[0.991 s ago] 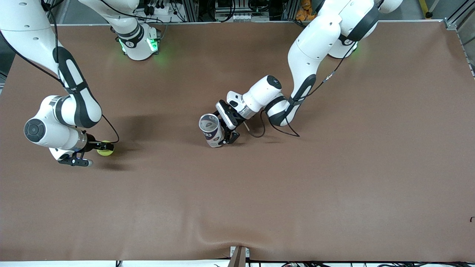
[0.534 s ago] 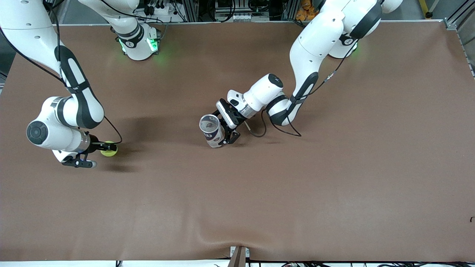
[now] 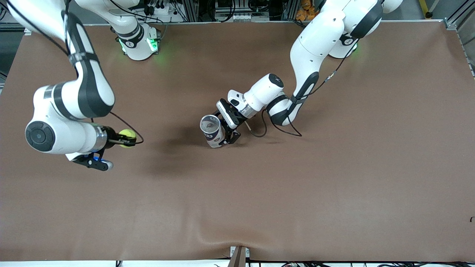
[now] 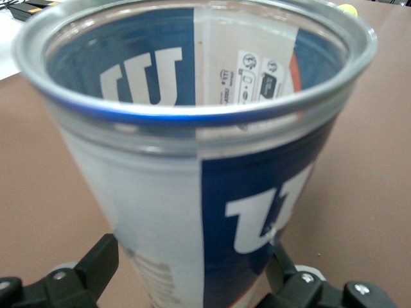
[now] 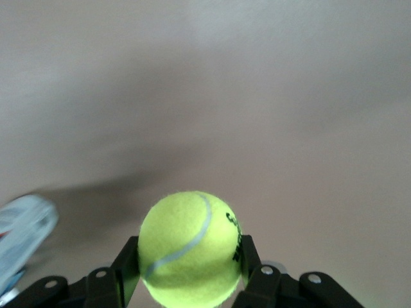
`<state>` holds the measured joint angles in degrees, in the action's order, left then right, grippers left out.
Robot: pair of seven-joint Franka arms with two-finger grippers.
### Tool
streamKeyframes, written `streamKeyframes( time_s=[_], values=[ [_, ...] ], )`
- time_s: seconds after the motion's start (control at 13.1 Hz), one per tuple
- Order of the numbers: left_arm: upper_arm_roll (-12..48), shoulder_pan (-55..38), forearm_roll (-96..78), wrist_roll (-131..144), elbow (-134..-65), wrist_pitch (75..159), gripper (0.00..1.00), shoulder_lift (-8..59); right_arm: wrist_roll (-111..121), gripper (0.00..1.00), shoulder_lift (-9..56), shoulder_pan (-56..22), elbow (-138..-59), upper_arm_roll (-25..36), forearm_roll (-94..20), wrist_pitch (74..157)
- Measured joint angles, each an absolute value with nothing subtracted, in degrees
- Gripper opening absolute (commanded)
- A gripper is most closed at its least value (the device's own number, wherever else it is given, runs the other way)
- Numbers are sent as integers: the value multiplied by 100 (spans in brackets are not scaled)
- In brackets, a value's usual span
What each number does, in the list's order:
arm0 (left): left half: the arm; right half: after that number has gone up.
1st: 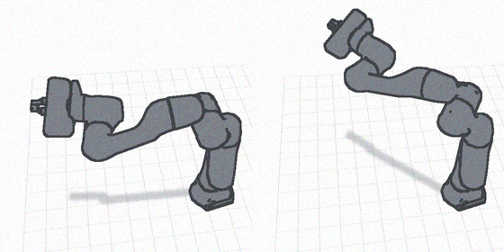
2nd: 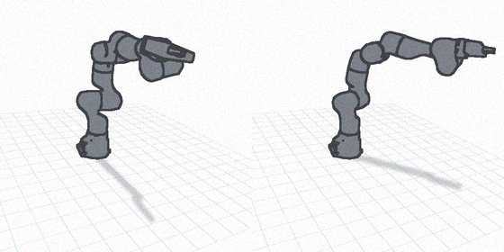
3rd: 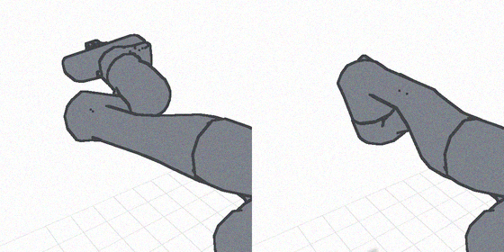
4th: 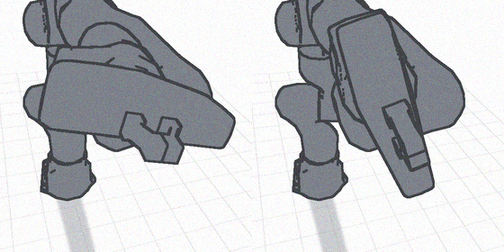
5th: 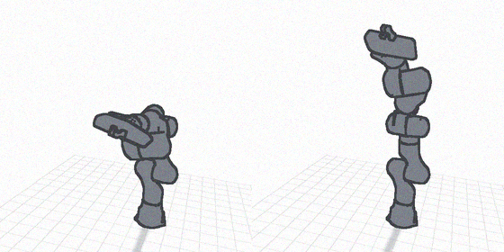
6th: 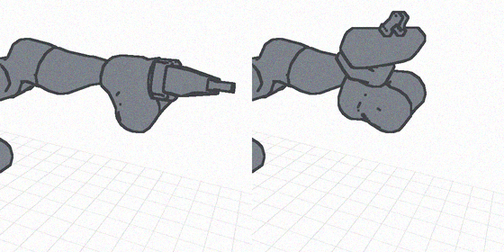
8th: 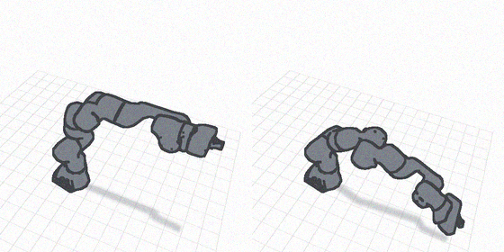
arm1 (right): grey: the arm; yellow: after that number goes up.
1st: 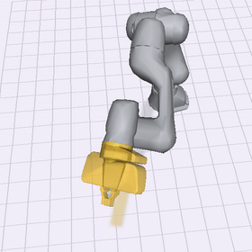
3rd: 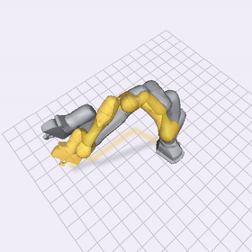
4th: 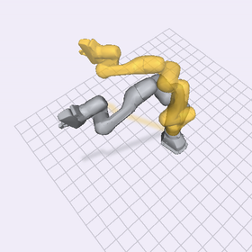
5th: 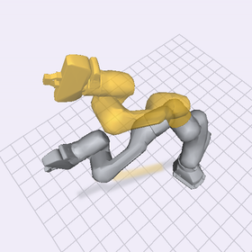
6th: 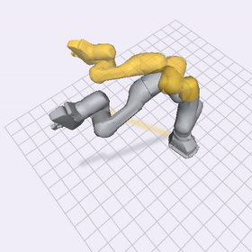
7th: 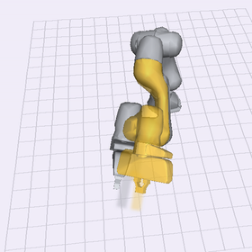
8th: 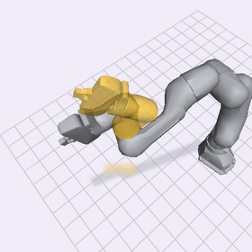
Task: Insert tennis ball vertically with right arm
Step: 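Lift the ball with the right gripper and drop it into the can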
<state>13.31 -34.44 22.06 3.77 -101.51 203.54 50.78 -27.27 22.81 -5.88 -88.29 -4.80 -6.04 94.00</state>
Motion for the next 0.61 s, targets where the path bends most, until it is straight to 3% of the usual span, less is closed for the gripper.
streamKeyframes(
  time_s=[0.23, 0.61],
  values=[
    [1332, -3442, 2206, 377, -10155, 20354, 100, 5078, -3849, 3, 2275, -1094, -8116, -489, -979, 8930],
    [1335, -3444, 2210, 377, -10179, 20354, 94, 5078, -5662, 3, 2304, -2094, -7632, -498, -1334, 9090]
  ],
)
